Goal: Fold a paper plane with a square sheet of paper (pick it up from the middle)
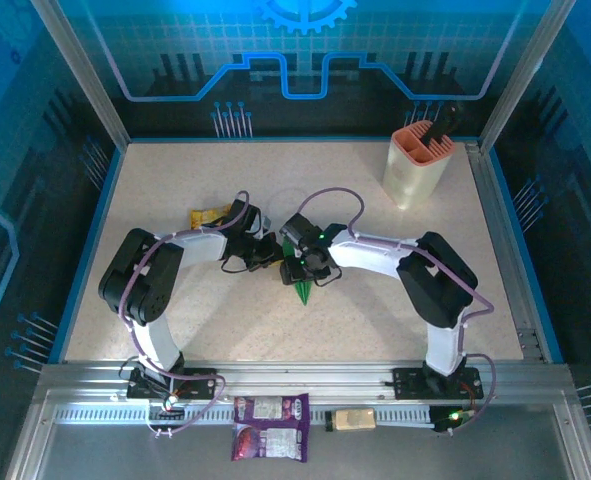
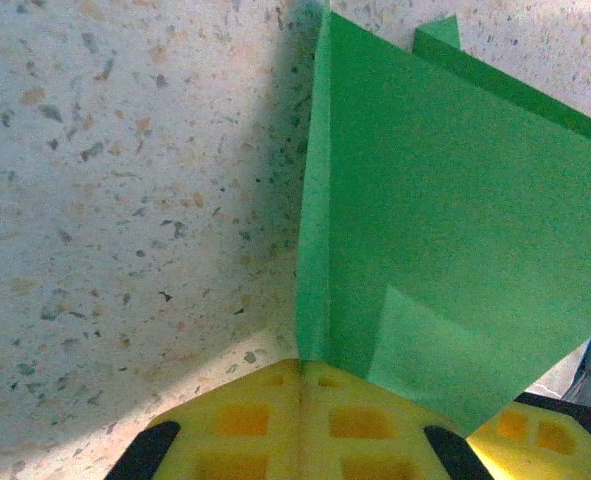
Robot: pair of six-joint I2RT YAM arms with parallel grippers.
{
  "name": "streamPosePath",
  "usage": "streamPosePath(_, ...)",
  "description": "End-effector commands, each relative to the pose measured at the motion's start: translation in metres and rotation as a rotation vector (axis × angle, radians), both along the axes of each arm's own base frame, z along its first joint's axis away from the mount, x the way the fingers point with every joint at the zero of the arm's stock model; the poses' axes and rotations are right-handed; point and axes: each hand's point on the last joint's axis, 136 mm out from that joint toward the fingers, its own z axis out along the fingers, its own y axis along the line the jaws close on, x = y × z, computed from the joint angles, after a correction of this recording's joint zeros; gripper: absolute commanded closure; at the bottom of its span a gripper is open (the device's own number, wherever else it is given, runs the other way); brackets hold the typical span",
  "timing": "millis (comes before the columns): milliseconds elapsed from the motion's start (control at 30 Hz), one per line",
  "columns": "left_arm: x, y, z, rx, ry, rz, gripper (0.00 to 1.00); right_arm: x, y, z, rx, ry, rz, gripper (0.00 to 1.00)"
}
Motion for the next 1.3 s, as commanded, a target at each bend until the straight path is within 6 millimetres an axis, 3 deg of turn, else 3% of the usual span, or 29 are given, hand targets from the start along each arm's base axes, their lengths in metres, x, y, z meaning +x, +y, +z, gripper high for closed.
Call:
streamPosePath(0,0.001,-0.002,0.013,-0.031,-0.004,-0.005,0.96,-0.002,-0.004,-0.002,-0.05,0.012,-0.016,0.47)
streamPosePath(633,-0.001,-0.001,0.012,-0.029,0.002,-0.003,0.95,0.002,-0.018,0.001,-0.092,-0.026,-0.075,0.67)
streamPosePath(767,-0.001,0.002,0.018,-0.016,-0.012,0.007,0.85,0.001,-0.018,0.0,-0.094,-0.018,-0.084,0.69)
streamPosePath(933,0.004,0.019,0.032,0.049,-0.057,0.064,0.62,0.0,-0.02,-0.001,-0.107,-0.011,-0.096,0.7)
streamPosePath(1267,0.006,0.049,0.05,0.123,-0.109,0.154,0.44,0.0,-0.021,-0.006,-0.137,0.01,-0.122,0.73)
